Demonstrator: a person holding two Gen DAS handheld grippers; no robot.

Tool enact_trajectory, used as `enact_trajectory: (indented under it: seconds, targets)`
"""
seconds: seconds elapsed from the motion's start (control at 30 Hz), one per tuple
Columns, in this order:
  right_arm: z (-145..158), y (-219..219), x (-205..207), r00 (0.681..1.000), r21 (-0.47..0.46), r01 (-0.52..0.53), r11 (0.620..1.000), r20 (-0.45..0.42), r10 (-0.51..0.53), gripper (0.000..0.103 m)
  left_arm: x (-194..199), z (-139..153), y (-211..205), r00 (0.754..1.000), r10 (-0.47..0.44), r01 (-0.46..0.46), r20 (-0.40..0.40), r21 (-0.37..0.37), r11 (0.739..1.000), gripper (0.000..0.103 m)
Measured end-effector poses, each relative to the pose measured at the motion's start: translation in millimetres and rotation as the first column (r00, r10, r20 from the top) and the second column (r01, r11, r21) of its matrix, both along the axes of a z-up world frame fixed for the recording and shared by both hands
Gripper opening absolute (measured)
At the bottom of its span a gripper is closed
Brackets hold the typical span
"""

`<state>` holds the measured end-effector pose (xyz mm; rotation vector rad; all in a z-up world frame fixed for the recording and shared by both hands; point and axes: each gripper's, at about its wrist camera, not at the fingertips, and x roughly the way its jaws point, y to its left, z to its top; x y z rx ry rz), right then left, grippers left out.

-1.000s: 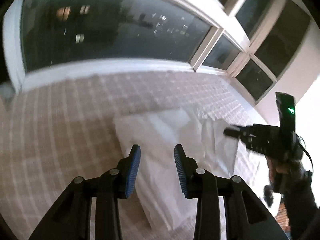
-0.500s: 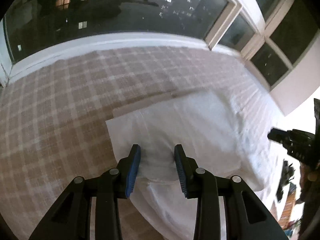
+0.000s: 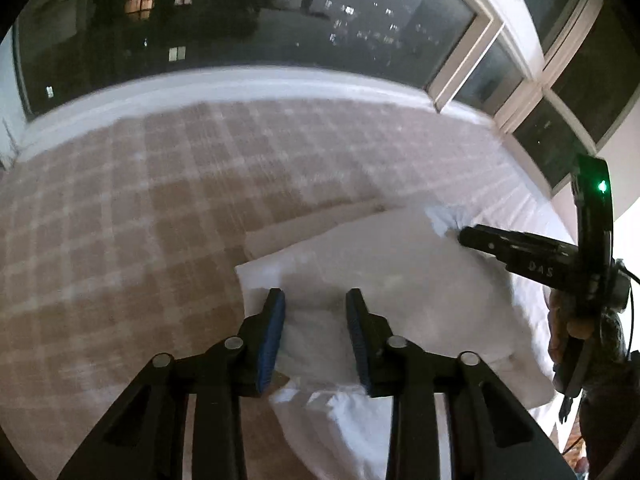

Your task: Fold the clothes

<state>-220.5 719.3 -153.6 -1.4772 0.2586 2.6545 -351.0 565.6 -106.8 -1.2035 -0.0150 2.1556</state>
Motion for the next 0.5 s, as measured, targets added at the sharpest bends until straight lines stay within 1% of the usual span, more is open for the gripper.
enact_trajectory:
  seconds: [0.03,0.07,0.13,0.27,0.3,0.37,0.4,0.43,0.47,0.5]
  targets:
    - [12.1,-2.3,7.4,1.0,0.029,0.004,1.0,-0.018,-0.003,0.031,2.4,1.2,-2.2,1.0,-0.002,0.002,-0.004,0.003,1.0,0.028]
    - [24.6,-5.1,19.4,0.999,0.033,-0.01,0.999,-0.049,0.011,0.031,4.9,2.3,-4.5,1.0,-0.004,0.004,-0.007,0.005,1.0,0.028]
    - [41.5,-17.7,52.1,0.994,0.01,-0.053,0.999,-0.099,0.054,0.031,16.1,0.3,-5.1,1.0,-0.027,0.027,-0.01,0.001,1.0,0.029]
    - [29.6,-46.5,99.6,0.991,-0.003,-0.125,0.992,-0.046,0.124,0.031,56.4,-15.9,4.6,0.993,-0.122,0.122,-0.002,-0.033,0.992,0.03]
    - [16.3,-49.5,105.8,0.991,-0.007,-0.131,0.991,-0.012,0.13,0.031,61.7,-29.0,10.3,0.991,-0.133,0.134,0.009,-0.073,0.988,0.029]
    - [-15.4,-49.5,105.8,0.99,0.005,-0.131,0.991,0.052,0.131,0.031,64.9,-58.3,17.6,0.99,-0.141,0.144,0.029,-0.119,0.982,0.029]
    - [-27.5,-51.0,104.8,0.989,0.016,-0.133,0.991,0.067,0.132,0.031,65.0,-60.8,18.1,0.99,-0.142,0.144,0.024,-0.121,0.982,0.03]
    - [-33.6,-52.1,103.3,0.989,0.026,-0.14,0.99,0.062,0.138,0.031,64.8,-60.7,17.9,0.99,-0.141,0.142,0.016,-0.118,0.983,0.03]
    - [-31.3,-52.1,103.4,0.989,0.031,-0.137,0.99,0.067,0.135,0.031,64.7,-60.6,17.8,0.99,-0.141,0.141,0.009,-0.115,0.983,0.03]
    - [-29.0,-52.1,103.4,0.989,0.036,-0.135,0.99,0.072,0.132,0.031,66.9,-54.0,15.9,0.991,-0.136,0.137,0.008,-0.115,0.984,0.03]
